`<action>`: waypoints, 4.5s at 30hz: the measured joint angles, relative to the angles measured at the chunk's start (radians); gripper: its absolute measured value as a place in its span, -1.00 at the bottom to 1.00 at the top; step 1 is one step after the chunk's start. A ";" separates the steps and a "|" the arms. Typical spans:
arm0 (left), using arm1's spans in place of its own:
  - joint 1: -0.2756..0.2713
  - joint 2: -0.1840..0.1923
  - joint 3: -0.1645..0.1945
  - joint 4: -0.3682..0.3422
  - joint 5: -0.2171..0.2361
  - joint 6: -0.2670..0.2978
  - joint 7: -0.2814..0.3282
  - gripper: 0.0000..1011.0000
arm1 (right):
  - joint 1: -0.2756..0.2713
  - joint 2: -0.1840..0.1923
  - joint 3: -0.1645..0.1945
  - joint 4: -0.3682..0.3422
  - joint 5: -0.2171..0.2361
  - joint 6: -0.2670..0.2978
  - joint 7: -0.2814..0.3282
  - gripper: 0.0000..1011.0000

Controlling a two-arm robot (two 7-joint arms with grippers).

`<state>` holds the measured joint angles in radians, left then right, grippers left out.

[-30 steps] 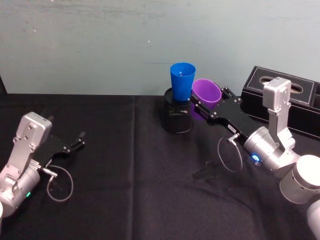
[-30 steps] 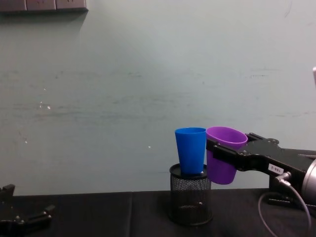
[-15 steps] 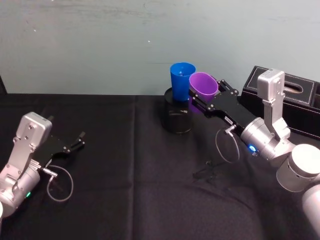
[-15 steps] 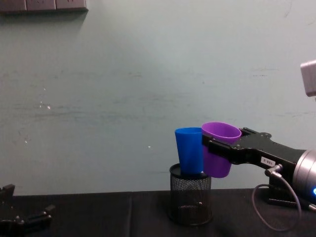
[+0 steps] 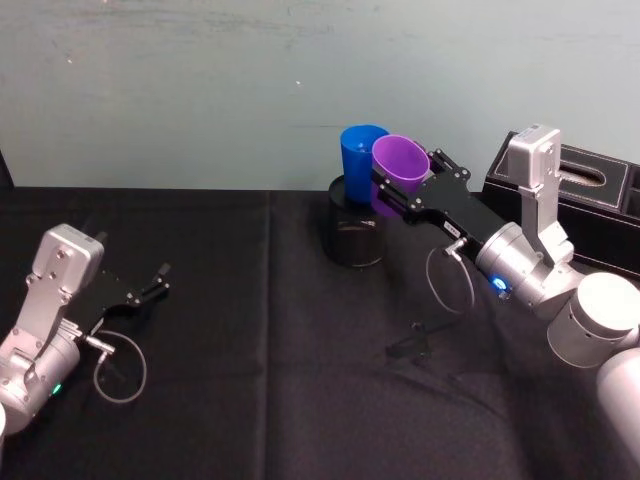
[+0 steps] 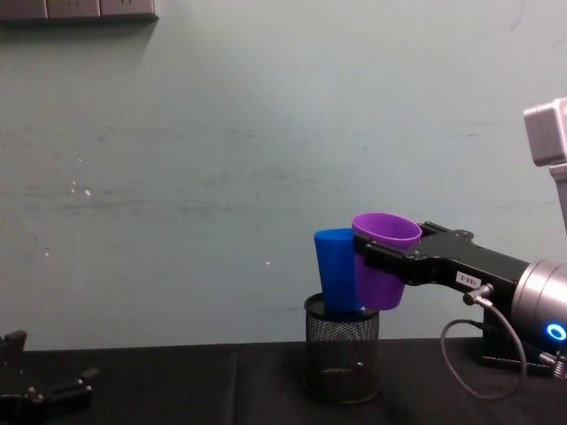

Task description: Pick up one cup with a gripper and tap it against the other cup.

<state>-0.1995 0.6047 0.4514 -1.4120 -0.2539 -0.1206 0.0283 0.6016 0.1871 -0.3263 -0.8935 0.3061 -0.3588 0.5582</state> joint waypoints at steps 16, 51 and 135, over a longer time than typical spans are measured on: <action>0.000 0.000 0.000 0.000 0.000 0.000 0.000 1.00 | 0.044 -0.022 -0.007 0.072 0.001 -0.027 0.029 0.43; 0.000 0.000 0.000 0.000 0.000 0.000 0.000 1.00 | 0.059 -0.028 -0.002 0.095 0.003 -0.034 0.064 0.43; 0.000 0.000 0.000 0.000 0.000 0.000 0.000 1.00 | -0.160 0.132 -0.036 -0.318 0.060 0.176 0.000 0.43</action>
<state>-0.1995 0.6047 0.4514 -1.4120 -0.2539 -0.1206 0.0283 0.4420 0.3190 -0.3620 -1.2114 0.3662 -0.1829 0.5578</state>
